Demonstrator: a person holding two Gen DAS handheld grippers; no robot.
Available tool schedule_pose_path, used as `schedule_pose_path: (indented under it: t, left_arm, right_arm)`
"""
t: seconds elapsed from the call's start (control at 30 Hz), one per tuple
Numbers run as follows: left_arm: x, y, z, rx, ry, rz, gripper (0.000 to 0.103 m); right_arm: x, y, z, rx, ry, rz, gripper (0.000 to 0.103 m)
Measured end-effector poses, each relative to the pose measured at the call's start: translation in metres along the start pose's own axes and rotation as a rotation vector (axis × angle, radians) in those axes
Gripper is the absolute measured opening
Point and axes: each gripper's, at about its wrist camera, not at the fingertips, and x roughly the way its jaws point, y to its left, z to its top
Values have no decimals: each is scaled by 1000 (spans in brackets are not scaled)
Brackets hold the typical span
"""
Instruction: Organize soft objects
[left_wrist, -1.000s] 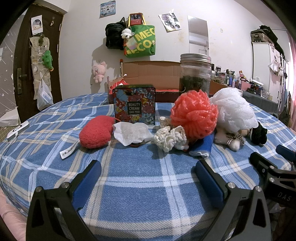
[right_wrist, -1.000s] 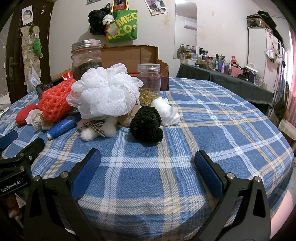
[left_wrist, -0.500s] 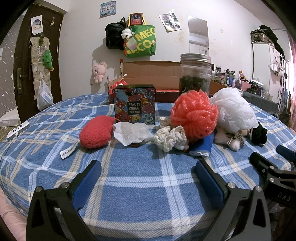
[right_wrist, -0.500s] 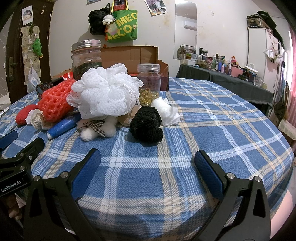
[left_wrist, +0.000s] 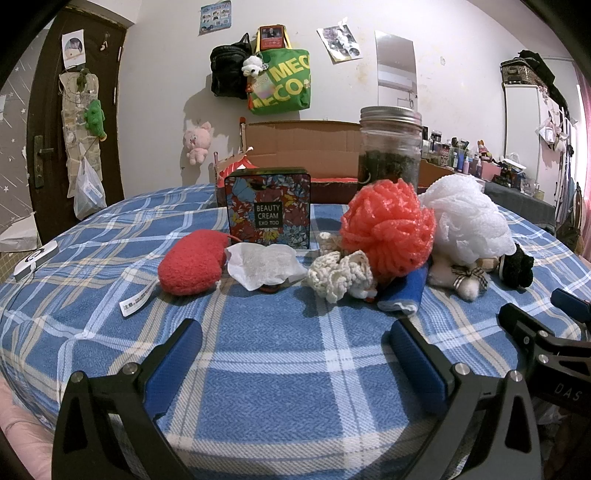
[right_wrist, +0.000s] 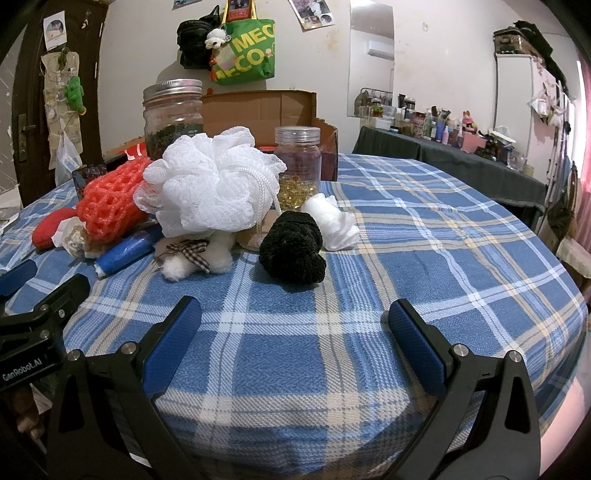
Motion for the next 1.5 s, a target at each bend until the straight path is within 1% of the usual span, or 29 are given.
schedule_pose_path:
  t: [0.13, 0.3, 0.43, 0.57, 0.7, 0.77, 0.9, 0.93, 0.97, 1.0, 1.03, 1.07, 1.1, 1.13, 1.17, 1.2, 1.27, 1.3, 1.43, 1.5]
  left_arm:
    - [-1, 0, 0, -2, 6, -5, 103]
    - [3, 6, 10, -8, 19, -25, 103]
    - [-3, 13, 18, -18, 1, -31, 103]
    - [-4, 22, 27, -29, 1, -31, 103]
    - [1, 32, 38, -36, 16, -18, 103]
    - [4, 42, 44, -38, 24, 1, 103]
    - [15, 60, 51, -37, 54, 39, 103]
    - [18, 65, 52, -39, 63, 47, 103]
    - [20, 69, 53, -42, 70, 51, 101]
    - [22, 73, 54, -48, 80, 56, 97]
    - [25, 77, 54, -54, 89, 58, 94]
    - [27, 81, 55, -57, 98, 57, 89]
    - [29, 84, 55, -62, 109, 54, 82]
    - [31, 86, 54, -65, 115, 49, 78]
    - [32, 87, 54, -66, 121, 40, 66]
    - [33, 88, 52, -64, 130, 23, 56]
    - [34, 84, 51, -56, 146, -31, 43]
    - [33, 83, 50, -51, 146, -45, 42]
    - [21, 74, 53, -3, 92, -7, 40]
    - [13, 72, 56, 4, 67, -6, 40]
  right_arm:
    - [-2, 0, -2, -2, 11, 9, 103]
    - [-2, -4, 6, 2, 30, 29, 103]
    - [-3, -8, 14, 4, 26, 32, 103]
    - [-4, -9, 21, 3, 15, 33, 103]
    - [-1, -10, 26, -10, 13, 26, 103]
    - [3, -10, 30, -23, 16, 20, 103]
    - [10, -12, 33, -23, 28, 37, 102]
    - [11, -14, 34, -21, 29, 40, 98]
    - [13, -15, 34, -18, 33, 48, 93]
    - [14, -15, 35, -17, 36, 53, 88]
    - [16, -16, 35, -16, 43, 62, 79]
    - [19, -17, 35, -12, 54, 76, 68]
    - [20, -17, 34, -8, 63, 92, 62]
    - [21, -18, 34, -3, 70, 110, 49]
    - [23, -19, 33, 2, 80, 128, 39]
    - [24, -19, 32, 4, 82, 137, 35]
    - [21, -20, 33, 9, 65, 155, 32]
    - [19, -19, 34, 5, 57, 159, 31]
    - [10, -20, 39, -3, 27, 152, 30]
    - [6, -22, 42, -1, 12, 149, 30]
